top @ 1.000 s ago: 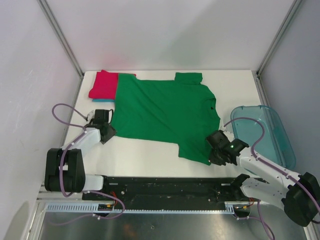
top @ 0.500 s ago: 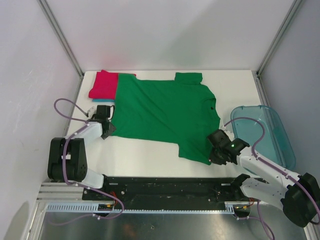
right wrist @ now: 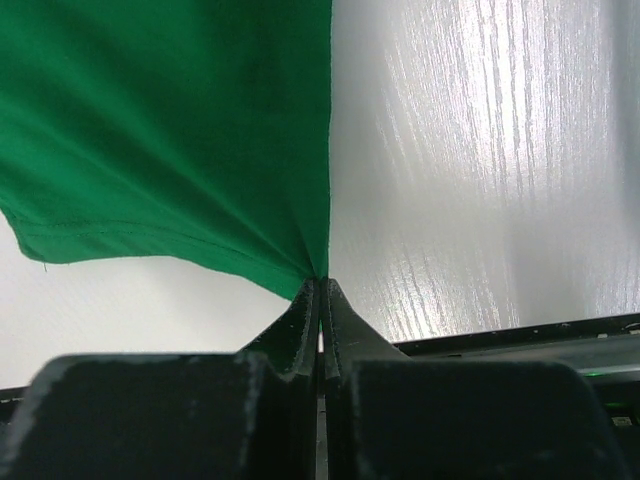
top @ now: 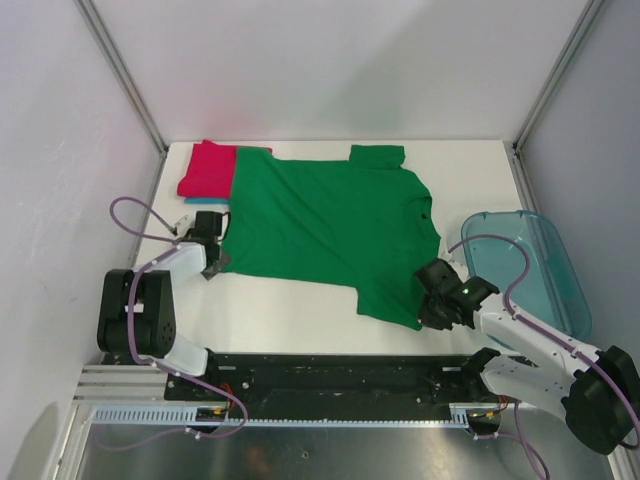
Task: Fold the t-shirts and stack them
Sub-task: Grap the side of the flattened tshirt closest away from the robot with both arms
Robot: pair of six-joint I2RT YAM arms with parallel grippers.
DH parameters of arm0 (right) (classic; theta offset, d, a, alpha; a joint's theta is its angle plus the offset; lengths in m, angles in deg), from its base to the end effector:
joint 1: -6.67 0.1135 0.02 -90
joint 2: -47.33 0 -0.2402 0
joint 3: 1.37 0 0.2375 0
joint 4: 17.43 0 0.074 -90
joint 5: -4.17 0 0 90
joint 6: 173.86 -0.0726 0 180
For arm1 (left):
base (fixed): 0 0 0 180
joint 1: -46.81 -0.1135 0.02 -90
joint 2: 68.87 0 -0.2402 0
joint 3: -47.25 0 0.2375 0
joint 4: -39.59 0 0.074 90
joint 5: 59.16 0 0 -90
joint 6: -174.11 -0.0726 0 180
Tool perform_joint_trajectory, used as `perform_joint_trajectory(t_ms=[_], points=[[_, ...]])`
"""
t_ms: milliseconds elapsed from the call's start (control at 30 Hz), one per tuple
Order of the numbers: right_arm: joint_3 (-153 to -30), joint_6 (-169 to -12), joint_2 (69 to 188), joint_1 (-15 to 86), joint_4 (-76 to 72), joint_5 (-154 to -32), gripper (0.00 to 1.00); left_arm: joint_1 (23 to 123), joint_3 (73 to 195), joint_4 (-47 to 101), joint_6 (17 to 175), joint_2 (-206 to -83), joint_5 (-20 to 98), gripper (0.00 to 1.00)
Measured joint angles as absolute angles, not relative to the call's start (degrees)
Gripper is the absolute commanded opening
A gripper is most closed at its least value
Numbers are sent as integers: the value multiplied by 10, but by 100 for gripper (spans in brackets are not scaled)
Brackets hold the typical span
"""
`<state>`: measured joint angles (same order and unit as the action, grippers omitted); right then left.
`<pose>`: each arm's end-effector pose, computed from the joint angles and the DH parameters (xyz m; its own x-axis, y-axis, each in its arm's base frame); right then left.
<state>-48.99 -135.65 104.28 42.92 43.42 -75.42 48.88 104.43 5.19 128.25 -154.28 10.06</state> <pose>0.1470 0.0915 0.1395 -0.8874 0.3076 -0.3433 0.2670 0.9501 0.1613 0.2760 0.0158 0.1146 -0.5469 -0.6318 -0.5493 -0.7108 0.6971 -0.0941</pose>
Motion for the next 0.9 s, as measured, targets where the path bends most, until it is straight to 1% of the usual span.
perform_joint_trajectory(t_ms=[100, 233, 267, 367, 467, 667, 900], points=[[-490, -1357, 1043, 429, 434, -757, 0, 489, 1049, 55, 1285, -1555, 101, 27], [-490, -1357, 1043, 429, 434, -758, 0, 489, 1051, 60, 1294, -1558, 107, 5], [-490, -1357, 1042, 429, 434, -759, 0, 489, 1051, 61, 1297, -1558, 109, 3], [-489, -1357, 1034, 429, 437, -761, 0, 489, 1047, 59, 1302, -1546, 111, 0], [-489, -1359, 1013, 429, 444, -765, 0, 489, 1035, 43, 1303, -1502, 109, 0], [-486, -1368, 961, 429, 470, -783, 0, 489, 1009, 8, 1309, -1369, 91, 0], [-476, -1395, 902, 448, 515, -804, 0, 489, 934, -50, 1321, -1247, 70, 0]])
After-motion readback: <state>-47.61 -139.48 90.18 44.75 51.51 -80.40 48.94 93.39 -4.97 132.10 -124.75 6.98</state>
